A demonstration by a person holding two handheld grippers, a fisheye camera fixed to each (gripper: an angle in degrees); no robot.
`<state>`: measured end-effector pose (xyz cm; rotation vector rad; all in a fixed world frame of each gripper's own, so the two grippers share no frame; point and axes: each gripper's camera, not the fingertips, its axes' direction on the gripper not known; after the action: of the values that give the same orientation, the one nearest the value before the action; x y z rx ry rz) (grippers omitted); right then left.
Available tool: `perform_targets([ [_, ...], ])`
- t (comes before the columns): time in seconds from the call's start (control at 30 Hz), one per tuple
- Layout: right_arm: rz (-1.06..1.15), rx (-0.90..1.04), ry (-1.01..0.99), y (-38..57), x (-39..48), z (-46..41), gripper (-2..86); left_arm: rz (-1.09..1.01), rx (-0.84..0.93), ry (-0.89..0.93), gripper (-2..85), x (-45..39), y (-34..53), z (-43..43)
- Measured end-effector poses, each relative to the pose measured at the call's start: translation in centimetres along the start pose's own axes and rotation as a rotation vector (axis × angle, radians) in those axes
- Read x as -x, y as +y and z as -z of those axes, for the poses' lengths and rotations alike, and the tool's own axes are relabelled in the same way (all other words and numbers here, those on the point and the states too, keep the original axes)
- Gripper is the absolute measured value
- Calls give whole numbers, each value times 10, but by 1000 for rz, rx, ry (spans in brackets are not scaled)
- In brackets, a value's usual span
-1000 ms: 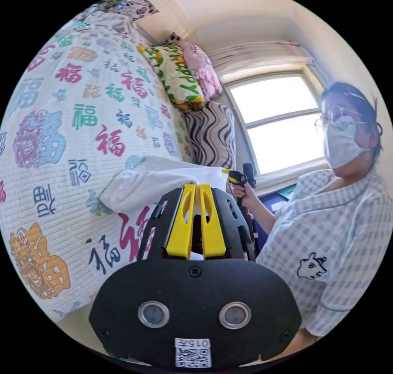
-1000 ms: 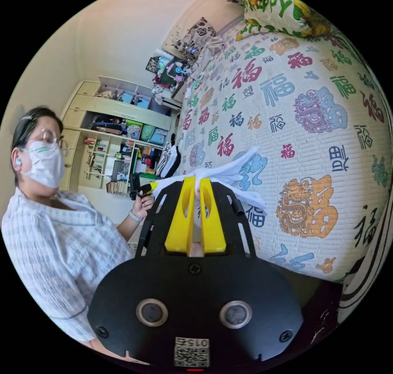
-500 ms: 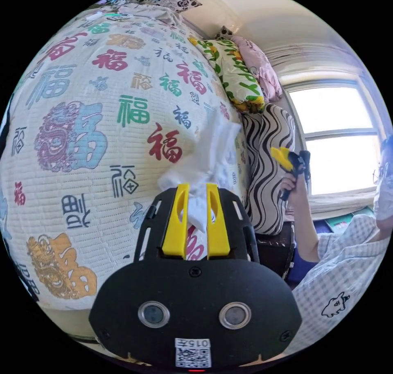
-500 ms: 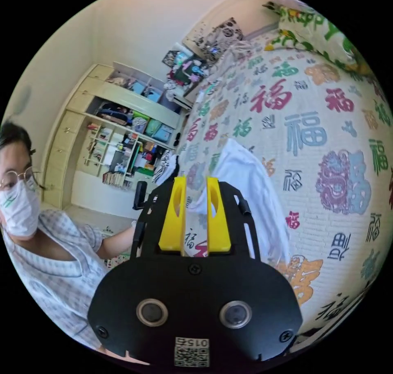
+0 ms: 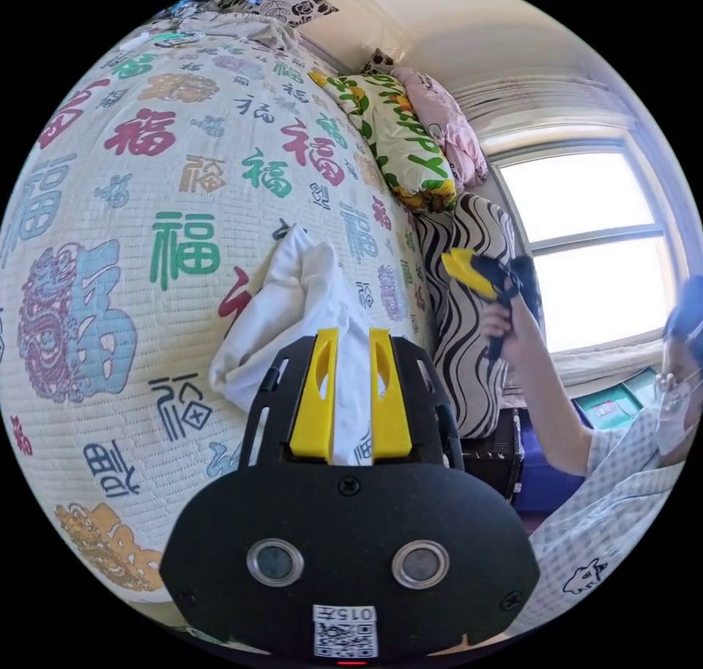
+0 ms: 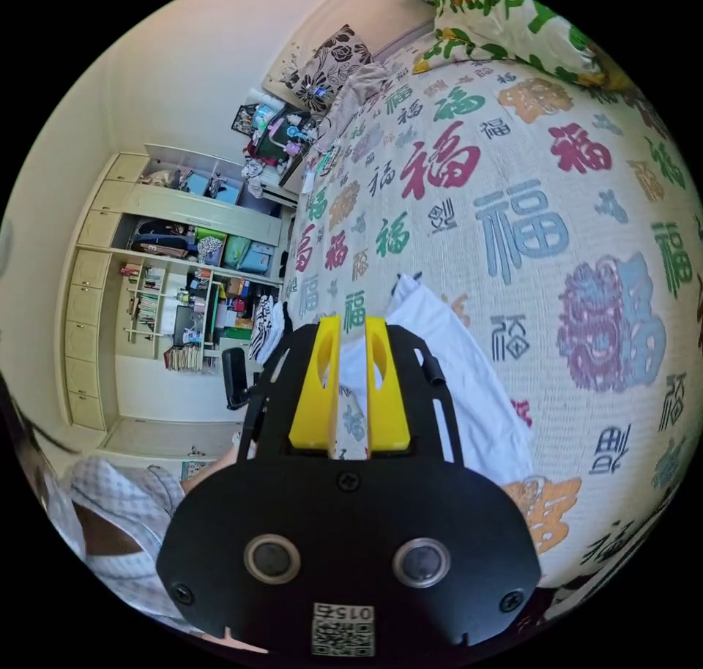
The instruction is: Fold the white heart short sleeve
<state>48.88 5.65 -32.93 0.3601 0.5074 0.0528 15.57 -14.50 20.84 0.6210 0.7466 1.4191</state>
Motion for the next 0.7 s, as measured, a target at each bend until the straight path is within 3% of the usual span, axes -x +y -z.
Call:
perform_targets([
  [0.1,15,29,34,-48,16,-2,53,-50,26,10,65,-2,-8,-18],
  [0.3,15,-94,35,-63,33,8,46,-83,48,-6,64,9,-8,-50],
  [0.53,-51,-87,62,-60,17,-3,46,-52,2,18,62,36,-11,-69],
  [0.7,36,-3,92,-66,20,-14,48,-55,-9,24,62,44,-11,-75],
])
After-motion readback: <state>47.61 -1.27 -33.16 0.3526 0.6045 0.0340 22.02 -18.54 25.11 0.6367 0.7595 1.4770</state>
